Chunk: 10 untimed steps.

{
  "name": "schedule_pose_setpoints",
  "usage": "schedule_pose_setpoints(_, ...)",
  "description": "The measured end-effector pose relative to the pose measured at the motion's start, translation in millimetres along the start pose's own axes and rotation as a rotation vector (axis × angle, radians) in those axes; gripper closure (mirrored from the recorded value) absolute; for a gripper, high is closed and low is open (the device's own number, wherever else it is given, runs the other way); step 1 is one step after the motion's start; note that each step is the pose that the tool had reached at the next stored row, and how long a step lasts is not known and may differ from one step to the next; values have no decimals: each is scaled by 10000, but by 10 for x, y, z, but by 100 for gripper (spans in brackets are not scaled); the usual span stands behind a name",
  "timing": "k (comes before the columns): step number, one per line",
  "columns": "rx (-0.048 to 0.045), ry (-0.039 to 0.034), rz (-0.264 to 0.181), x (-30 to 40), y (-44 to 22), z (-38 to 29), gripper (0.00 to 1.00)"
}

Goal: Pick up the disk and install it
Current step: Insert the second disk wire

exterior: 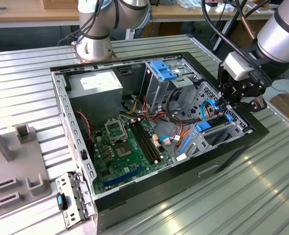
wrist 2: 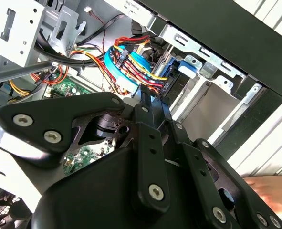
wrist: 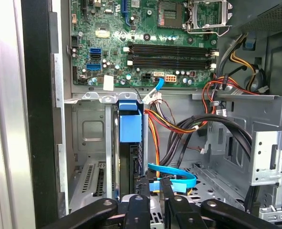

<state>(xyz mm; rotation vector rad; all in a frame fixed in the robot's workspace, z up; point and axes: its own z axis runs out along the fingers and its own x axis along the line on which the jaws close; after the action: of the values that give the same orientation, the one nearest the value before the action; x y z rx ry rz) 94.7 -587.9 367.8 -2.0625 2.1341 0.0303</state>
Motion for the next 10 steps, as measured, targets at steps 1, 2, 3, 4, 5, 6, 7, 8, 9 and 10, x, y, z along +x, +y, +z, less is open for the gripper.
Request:
schedule_pose_setpoints(1,0,0,0,0,0,1,76)
schedule_pose_setpoints(2,0,0,1,0,0,1,76)
schedule_pose_setpoints(3,0,0,0,0,0,2,76)
schedule_pose_setpoints(4,0,-3,1,1,1,8,76)
schedule_pose_setpoints(5,0,-2,0,2,1,12,76)
schedule_pose_setpoints(6,0,0,1,2,1,12,76)
schedule_pose_setpoints(7,0,1,0,2,1,12,76)
schedule_pose_setpoints(8,0,1,1,2,2,12,76)
schedule_pose_setpoints(9,0,0,0,2,2,13,76)
schedule_pose_setpoints(10,0,1,0,2,2,13,76)
